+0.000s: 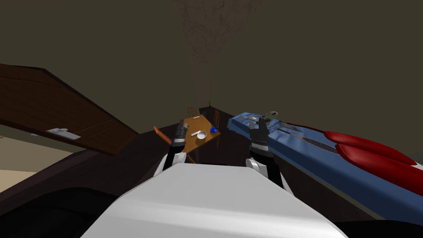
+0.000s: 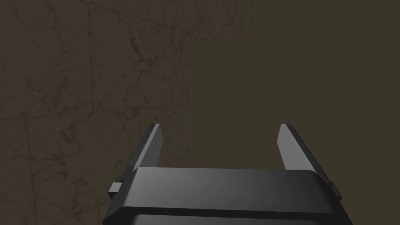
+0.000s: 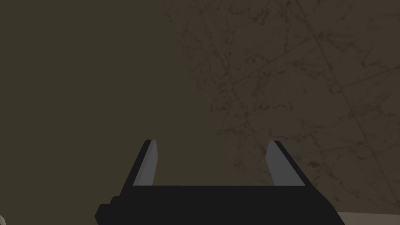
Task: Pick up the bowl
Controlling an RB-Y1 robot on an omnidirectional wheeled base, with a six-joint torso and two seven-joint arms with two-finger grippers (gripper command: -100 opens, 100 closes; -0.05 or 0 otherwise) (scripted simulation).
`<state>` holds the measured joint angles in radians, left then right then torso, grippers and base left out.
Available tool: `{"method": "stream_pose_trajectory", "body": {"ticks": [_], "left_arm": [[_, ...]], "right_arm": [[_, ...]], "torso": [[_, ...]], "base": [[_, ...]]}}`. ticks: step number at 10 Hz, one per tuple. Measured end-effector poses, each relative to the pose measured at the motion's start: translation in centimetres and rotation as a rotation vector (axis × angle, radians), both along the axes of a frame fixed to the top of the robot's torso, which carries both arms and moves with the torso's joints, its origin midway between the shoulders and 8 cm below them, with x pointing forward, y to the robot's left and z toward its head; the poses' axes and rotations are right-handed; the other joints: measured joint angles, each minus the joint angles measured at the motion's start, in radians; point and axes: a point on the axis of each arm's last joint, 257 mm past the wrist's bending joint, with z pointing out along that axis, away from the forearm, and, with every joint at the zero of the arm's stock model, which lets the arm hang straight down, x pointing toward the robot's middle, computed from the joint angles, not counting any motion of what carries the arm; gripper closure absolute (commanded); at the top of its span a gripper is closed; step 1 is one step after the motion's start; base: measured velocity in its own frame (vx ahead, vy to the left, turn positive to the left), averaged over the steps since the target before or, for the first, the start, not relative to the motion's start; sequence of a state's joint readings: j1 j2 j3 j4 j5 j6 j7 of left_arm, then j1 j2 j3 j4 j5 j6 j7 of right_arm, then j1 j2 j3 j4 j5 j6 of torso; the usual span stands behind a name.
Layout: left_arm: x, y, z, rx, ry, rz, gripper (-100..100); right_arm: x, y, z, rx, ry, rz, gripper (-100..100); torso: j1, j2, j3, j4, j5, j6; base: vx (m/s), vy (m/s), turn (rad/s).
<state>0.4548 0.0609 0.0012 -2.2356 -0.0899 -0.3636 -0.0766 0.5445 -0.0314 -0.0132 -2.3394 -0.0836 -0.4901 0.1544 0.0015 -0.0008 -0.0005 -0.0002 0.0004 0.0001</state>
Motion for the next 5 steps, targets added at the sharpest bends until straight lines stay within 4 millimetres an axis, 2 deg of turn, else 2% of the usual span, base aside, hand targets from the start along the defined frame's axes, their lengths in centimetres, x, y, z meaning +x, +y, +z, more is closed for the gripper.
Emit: {"method": "stream_pose_trajectory", "body": {"ticks": [2, 4, 5], "left_arm": [[1.9, 0.9, -2.9, 0.025, 0.069, 0.015, -100], [2.9, 1.1, -3.7, 0.040, 0.106, 0.025, -100], [3.8, 1.5, -4.7, 0.051, 0.138, 0.034, -100]], "right_arm": [[0.0, 0.0, 0.0, 0.000, 0.000, 0.000, 0], [0.0, 0.0, 0.0, 0.000, 0.000, 0.000, 0], [0.0, 0.0, 0.0, 0.000, 0.000, 0.000, 0]], "torso": [[0.000, 0.000, 0.000, 0.000, 0.000, 0.000], [0.000, 0.000, 0.000, 0.000, 0.000, 0.000], [0.000, 0.000, 0.000, 0.000, 0.000, 0.000]], "base": [[0.009, 0.018, -0.013], [0.008, 0.015, -0.019], [0.006, 0.014, -0.010]]}}
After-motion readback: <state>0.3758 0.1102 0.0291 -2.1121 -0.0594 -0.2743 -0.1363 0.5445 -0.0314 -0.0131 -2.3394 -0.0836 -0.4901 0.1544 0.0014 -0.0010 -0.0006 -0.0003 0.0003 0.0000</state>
